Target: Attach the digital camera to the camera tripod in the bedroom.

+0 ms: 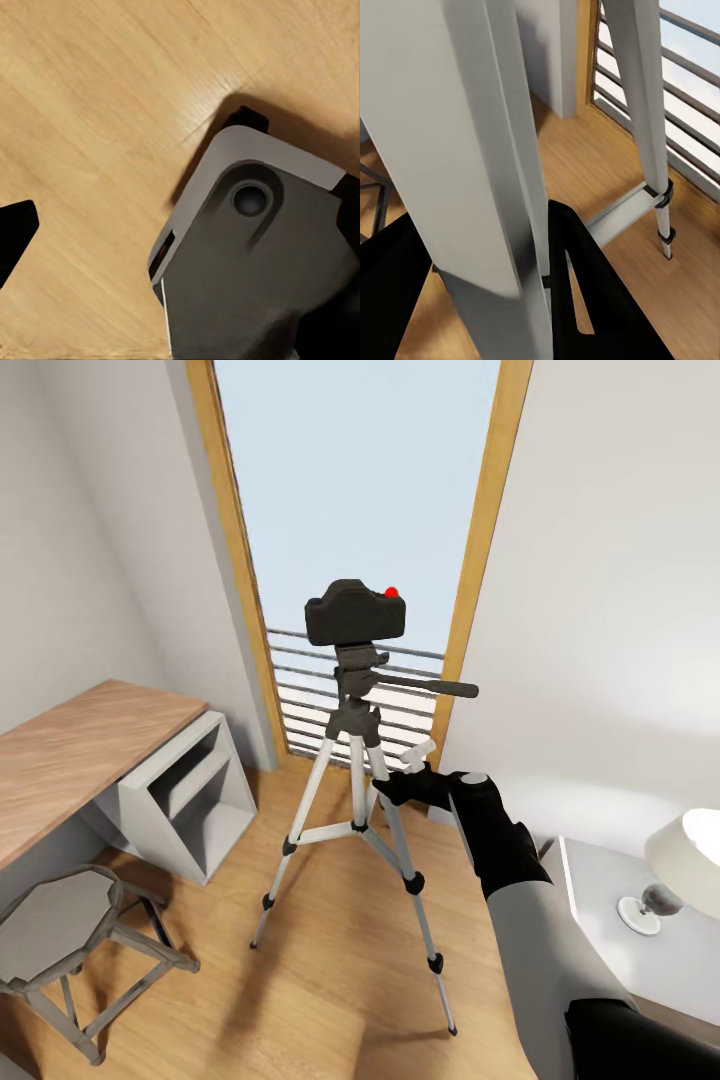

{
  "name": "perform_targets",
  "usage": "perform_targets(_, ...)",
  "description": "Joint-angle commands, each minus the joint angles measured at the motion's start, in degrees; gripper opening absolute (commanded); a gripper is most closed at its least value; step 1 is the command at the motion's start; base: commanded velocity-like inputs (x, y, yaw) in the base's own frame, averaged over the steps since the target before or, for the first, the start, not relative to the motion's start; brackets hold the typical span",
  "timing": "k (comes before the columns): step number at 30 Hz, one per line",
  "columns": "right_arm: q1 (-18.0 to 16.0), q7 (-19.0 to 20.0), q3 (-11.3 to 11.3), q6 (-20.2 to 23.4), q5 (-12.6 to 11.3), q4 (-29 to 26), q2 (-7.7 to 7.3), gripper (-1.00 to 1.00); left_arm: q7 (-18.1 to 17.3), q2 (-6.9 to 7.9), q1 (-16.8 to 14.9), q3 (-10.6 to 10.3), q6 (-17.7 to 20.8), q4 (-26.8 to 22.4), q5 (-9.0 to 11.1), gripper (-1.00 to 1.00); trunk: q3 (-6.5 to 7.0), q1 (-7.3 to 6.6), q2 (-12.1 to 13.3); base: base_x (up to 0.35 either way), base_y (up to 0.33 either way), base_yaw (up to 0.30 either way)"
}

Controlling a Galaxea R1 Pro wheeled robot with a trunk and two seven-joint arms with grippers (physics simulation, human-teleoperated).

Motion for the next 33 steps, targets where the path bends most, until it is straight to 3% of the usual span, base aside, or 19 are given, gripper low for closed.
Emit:
perform_targets(1, 0.0, 0.4, -0.1, 0.2, 2.1, 2.1, 0.09, -1.0, 1.0, -0.29, 0.8, -0.5, 0.2, 0.0, 0.5, 1.0, -0.08, 0.03, -0.1, 0.0, 0.0, 0.0)
perform_targets(2, 0.0, 0.4, -0.1, 0.2, 2.1, 2.2, 0.09, 1.0, 1.6, -0.52, 1.5, -0.5, 0.2, 0.0, 0.5, 1.0, -0.08, 0.03, -0.1, 0.0, 0.0, 0.0)
perform_targets(3, 0.0, 0.4, -0.2, 0.2, 2.1, 2.3, 0.09, 1.0, 2.8, -0.96, 3.3, -0.5, -0.1, 0.0, 0.6, 1.0, -0.08, 0.03, -0.1, 0.0, 0.0, 0.0)
perform_targets(8, 0.0, 0.4, -0.2, 0.3, 2.1, 2.4, 0.09, 1.0, 3.8, -1.22, 5.1, -0.5, -0.8, 0.0, 0.8, 1.0, -0.08, 0.03, -0.1, 0.0, 0.0, 0.0)
perform_targets(26, 0.0, 0.3, -0.2, 0.3, 2.1, 2.7, 0.09, 1.0, 4.2, -1.61, 5.8, -0.6, -0.9, -0.1, 0.4, 1.0, -0.08, 0.03, -0.1, -0.001, 0.0, 0.0)
perform_targets(33, 0.0, 0.3, -0.3, 0.3, 2.2, 2.7, 0.09, 1.0, 4.2, -1.87, 5.9, -0.6, -1.0, -0.2, 0.5, 1.0, -0.08, 0.03, -0.1, -0.193, 0.0, 0.0)
